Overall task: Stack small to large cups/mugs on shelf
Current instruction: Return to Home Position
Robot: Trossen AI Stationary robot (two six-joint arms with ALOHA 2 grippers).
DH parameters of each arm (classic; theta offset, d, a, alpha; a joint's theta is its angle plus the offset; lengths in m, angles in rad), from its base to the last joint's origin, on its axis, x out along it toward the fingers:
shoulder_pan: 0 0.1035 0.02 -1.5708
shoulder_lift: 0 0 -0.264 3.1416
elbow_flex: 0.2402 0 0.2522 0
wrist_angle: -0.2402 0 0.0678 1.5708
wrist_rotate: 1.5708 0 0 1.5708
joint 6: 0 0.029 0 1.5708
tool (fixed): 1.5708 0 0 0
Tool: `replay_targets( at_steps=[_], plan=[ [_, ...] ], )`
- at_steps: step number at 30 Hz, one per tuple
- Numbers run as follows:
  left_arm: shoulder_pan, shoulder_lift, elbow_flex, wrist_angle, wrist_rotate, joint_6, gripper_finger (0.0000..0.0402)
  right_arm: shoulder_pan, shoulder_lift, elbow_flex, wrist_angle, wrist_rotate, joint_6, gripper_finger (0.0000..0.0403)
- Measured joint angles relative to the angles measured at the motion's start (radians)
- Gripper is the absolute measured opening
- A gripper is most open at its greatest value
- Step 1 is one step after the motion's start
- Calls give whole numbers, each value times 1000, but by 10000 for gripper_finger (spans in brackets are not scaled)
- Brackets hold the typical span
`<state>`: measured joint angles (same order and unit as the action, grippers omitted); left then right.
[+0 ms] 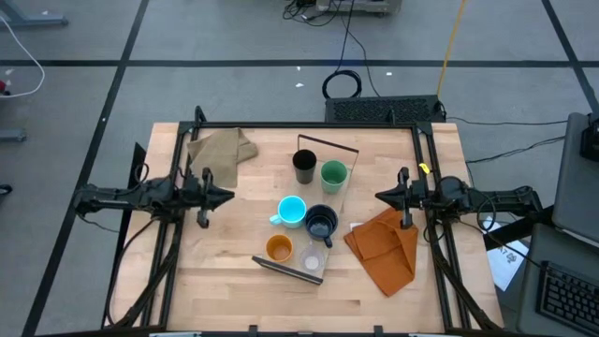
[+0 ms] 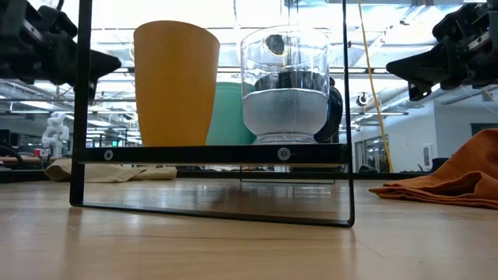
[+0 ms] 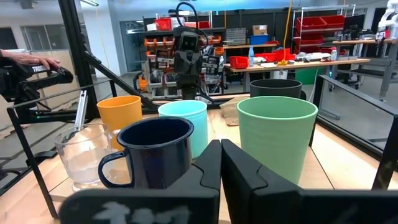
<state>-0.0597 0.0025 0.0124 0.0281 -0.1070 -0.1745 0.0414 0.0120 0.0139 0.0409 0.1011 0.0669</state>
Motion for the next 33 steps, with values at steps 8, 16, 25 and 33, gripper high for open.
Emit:
replay_targets(
  at_steps=[8, 16, 25, 33],
  plan=[
    [56, 0, 0, 14, -121, 456, 37, 0, 1, 0, 8, 0, 0, 0],
    [49, 0, 0, -2, -15, 272, 37, 0, 1, 0, 12, 0, 0, 0],
    [51, 0, 0, -7, 2, 250, 37, 0, 1, 0, 13, 0, 0, 0],
    [51, 0, -2, 2, 2, 247, 37, 0, 1, 0, 13, 0, 0, 0]
  ],
)
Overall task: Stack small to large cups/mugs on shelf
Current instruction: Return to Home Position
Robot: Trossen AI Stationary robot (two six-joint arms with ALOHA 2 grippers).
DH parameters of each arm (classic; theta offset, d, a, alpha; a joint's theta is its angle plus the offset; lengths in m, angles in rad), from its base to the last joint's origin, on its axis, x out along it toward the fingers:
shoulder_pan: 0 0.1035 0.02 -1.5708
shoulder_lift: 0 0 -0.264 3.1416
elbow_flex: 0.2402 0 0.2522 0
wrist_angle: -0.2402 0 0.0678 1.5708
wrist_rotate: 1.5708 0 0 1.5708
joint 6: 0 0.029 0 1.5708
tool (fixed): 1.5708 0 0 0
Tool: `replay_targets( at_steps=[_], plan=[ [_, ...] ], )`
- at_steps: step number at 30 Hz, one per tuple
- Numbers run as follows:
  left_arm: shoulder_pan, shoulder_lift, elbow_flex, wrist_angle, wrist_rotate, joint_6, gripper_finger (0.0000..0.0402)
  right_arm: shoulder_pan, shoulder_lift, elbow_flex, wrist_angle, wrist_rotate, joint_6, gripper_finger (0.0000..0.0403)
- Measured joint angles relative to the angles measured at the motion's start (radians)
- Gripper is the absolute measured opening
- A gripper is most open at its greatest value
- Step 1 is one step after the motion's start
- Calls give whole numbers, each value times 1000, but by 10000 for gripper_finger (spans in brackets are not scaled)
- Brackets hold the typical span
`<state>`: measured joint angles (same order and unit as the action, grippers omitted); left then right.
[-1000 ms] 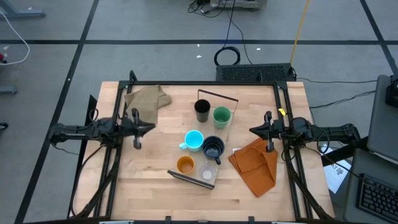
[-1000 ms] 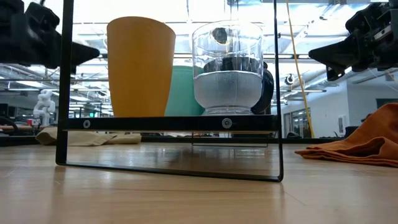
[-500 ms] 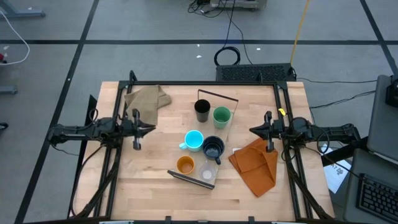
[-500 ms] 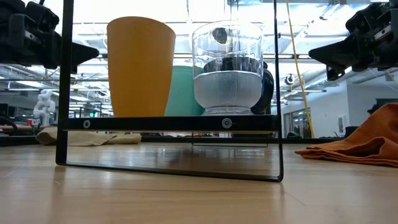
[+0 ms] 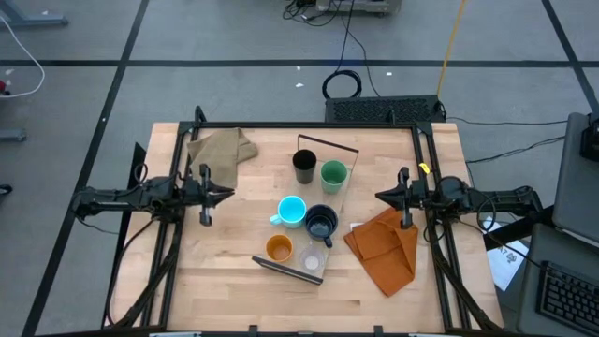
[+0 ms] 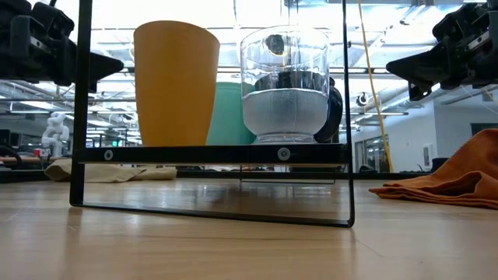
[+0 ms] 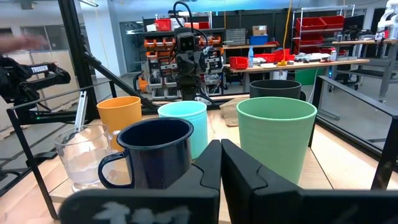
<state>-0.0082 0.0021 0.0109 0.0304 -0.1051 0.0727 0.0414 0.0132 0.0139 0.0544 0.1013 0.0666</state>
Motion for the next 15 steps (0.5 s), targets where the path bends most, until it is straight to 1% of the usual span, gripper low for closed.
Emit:
replay_targets(
  at_steps=[6, 15],
  plan=[
    [0, 0, -2, 33, 0, 0, 37, 0, 0, 0, 0, 0, 0, 0],
    [0, 0, -2, 38, 0, 0, 37, 0, 0, 0, 0, 0, 0, 0]
  ],
)
